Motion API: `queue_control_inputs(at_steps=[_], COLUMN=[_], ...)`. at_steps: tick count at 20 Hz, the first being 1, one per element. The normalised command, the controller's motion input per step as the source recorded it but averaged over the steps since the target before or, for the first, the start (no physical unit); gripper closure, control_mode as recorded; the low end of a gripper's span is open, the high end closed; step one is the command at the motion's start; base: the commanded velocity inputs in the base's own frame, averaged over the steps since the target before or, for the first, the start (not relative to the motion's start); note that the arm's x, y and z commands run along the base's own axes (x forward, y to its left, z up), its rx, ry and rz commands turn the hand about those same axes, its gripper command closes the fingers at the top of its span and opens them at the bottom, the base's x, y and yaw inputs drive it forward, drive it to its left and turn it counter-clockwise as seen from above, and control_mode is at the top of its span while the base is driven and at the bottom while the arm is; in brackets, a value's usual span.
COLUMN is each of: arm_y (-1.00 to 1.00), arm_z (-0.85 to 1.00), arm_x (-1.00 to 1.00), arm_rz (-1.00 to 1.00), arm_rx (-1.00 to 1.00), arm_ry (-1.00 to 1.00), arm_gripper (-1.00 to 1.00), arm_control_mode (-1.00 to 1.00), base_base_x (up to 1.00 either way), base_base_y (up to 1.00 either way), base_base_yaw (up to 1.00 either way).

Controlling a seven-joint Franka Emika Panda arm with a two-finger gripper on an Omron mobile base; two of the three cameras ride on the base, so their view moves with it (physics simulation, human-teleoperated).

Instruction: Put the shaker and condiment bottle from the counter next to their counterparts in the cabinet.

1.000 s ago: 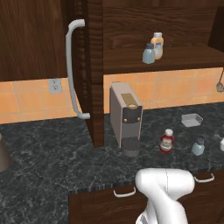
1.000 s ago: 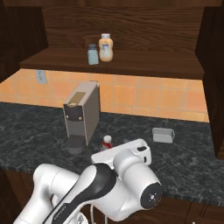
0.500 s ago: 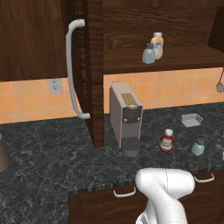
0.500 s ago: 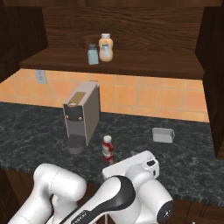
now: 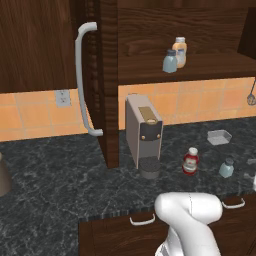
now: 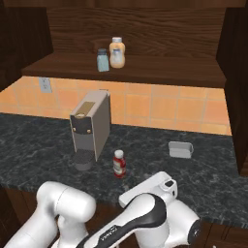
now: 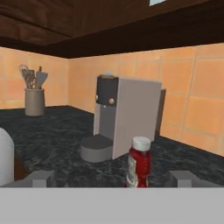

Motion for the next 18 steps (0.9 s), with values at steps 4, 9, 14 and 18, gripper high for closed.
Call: queue_control_inputs(at_steps=[4,9,14,18], arm_y=[-0.06,-0.31,-0.19,0.0], arm_z=[-0.09,0.0,-0.04,-0.18], arm_x=[0.16,0.26,0.49,0.09], arm_rz=[0.16,0.07,0.06,0.05], arm_rx=[0.02,0.06,0.02,0.0], arm_ry=[0.02,0.0,0.0,0.0], arm_gripper=[-1.0,-1.0,-1.0,-1.0], arm_control_mode=[-1.0,-1.0,-1.0,-1.0], base_base_x=[0.0,0.0,0.0,0.0], base_base_y=[0.0,0.0,0.0,0.0], base_base_yaw=[0.0,0.0,0.0,0.0])
